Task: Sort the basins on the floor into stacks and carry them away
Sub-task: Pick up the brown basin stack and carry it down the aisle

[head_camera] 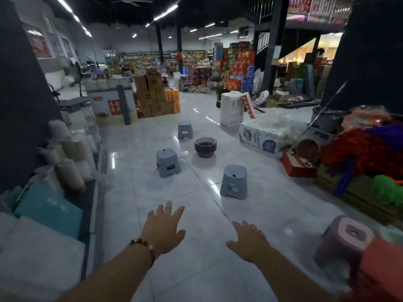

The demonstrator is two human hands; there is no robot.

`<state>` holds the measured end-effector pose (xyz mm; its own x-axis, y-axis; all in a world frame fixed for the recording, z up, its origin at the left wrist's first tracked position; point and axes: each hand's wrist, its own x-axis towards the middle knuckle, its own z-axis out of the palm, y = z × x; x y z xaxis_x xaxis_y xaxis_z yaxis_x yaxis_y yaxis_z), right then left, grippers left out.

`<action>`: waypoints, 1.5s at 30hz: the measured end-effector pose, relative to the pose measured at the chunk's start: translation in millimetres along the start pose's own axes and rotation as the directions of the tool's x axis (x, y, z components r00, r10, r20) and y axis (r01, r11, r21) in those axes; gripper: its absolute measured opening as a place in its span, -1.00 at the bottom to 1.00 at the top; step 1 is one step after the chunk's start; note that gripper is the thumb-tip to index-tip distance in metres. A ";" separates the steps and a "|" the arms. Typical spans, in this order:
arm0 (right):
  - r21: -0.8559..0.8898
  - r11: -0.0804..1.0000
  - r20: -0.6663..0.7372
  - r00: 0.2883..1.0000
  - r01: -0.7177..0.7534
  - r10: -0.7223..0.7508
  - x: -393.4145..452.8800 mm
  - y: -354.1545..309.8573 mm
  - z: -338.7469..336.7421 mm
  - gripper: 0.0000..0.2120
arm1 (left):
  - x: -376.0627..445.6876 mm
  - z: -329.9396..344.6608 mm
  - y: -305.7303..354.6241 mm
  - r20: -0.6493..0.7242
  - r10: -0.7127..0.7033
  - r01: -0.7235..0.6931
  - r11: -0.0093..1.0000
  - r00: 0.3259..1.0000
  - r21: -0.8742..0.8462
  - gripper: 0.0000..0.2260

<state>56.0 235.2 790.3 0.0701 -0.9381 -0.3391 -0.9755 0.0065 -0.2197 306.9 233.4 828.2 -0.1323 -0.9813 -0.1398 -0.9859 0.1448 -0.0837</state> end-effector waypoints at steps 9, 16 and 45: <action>-0.070 0.985 0.041 0.987 0.156 -0.153 241.7 -56.2 -91.3 -0.30 | 208.6 -31.9 -90.9 0.040 -0.108 0.111 0.991 0.993 -0.078 -0.32; -0.055 0.984 0.048 0.985 0.167 -0.165 428.4 -101.6 -130.2 -0.30 | 403.3 -9.8 -171.4 0.087 -0.110 0.120 0.986 0.990 -0.116 -0.30; -0.096 0.995 0.052 0.998 -0.013 0.018 1157.1 -154.1 -374.4 -0.30 | 1174.8 -72.0 -332.6 0.219 0.062 -0.037 0.993 0.974 -0.116 -0.35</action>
<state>209.4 -980.9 774.2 0.0632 -0.9184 -0.3906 -0.9919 -0.0146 -0.1263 472.1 -976.7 762.8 -0.1672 -0.9190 -0.3570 -0.9856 0.1650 0.0369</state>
